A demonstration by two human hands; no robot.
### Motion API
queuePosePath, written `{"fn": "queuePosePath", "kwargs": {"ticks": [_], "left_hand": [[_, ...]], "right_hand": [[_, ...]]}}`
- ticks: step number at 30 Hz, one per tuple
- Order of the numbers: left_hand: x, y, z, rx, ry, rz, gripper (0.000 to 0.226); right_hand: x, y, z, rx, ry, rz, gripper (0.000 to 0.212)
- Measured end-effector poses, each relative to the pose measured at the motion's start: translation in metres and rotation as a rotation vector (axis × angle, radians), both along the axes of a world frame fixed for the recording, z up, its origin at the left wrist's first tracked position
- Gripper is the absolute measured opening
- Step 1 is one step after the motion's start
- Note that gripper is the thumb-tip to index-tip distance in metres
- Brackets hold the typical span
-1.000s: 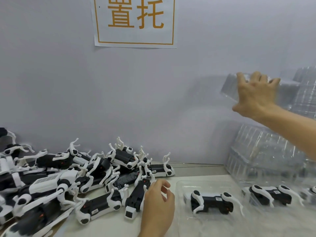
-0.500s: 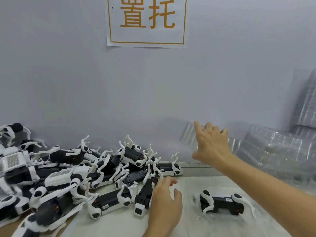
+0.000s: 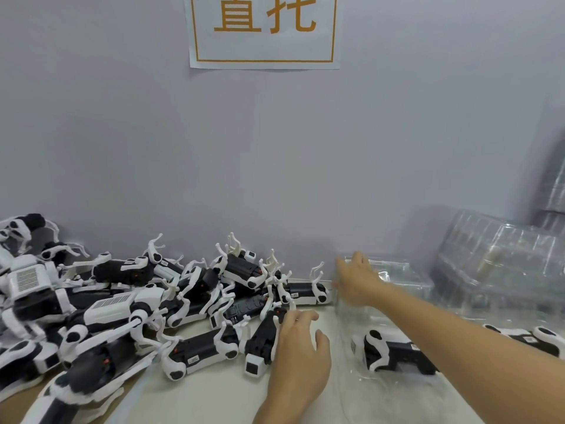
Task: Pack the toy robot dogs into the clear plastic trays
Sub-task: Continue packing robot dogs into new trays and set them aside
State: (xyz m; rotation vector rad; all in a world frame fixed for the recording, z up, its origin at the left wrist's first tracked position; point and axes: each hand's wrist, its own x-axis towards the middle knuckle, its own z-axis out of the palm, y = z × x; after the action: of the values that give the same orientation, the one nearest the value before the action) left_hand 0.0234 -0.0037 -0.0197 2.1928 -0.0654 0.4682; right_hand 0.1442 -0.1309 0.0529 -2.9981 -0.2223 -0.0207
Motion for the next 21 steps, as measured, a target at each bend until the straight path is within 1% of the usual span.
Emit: {"fn": "queuePosePath", "kwargs": {"ticks": [2,5,7,9,10,11,12,13,14,15,16,18,21], "left_hand": [[0.0,0.0,0.0,-0.003,0.003,0.004,0.029],[0.0,0.001,-0.002,-0.003,0.011,0.007,0.024],[0.001,0.002,-0.002,-0.006,0.005,0.016,0.022],[0.001,0.002,-0.001,-0.01,0.002,0.023,0.02],[0.001,0.001,-0.001,-0.01,0.002,0.024,0.019],[0.001,0.001,-0.001,-0.008,0.002,0.024,0.019],[0.001,0.0,-0.001,-0.003,0.003,0.024,0.019],[0.0,0.0,-0.001,0.0,0.004,0.023,0.018],[-0.001,0.0,-0.001,0.002,0.005,0.023,0.017],[-0.001,0.0,-0.001,0.001,0.002,0.023,0.016],[-0.002,0.0,0.0,-0.006,-0.008,0.026,0.016],[-0.002,-0.001,0.002,-0.041,-0.039,0.036,0.02],[-0.003,-0.001,0.005,-0.069,-0.067,0.051,0.025]], "right_hand": [[0.0,-0.006,0.008,0.054,0.014,0.008,0.041],[-0.003,-0.023,0.029,0.016,-0.092,-0.02,0.054],[-0.004,-0.043,0.047,0.022,-0.239,-0.068,0.057],[-0.007,-0.071,0.064,-0.031,-0.471,-0.189,0.057],[-0.009,-0.087,0.072,-0.095,-0.563,-0.29,0.061],[-0.011,-0.104,0.078,-0.164,-0.586,-0.403,0.073],[-0.013,-0.122,0.083,-0.225,-0.53,-0.511,0.091],[-0.016,-0.138,0.086,-0.27,-0.425,-0.594,0.109],[-0.019,-0.153,0.086,-0.291,-0.322,-0.65,0.123],[-0.022,-0.165,0.084,-0.291,-0.252,-0.681,0.132],[-0.025,-0.173,0.079,-0.287,-0.229,-0.687,0.138],[-0.03,-0.176,0.068,-0.33,-0.26,-0.64,0.145],[-0.029,-0.167,0.047,-0.444,-0.297,-0.549,0.146]]}}
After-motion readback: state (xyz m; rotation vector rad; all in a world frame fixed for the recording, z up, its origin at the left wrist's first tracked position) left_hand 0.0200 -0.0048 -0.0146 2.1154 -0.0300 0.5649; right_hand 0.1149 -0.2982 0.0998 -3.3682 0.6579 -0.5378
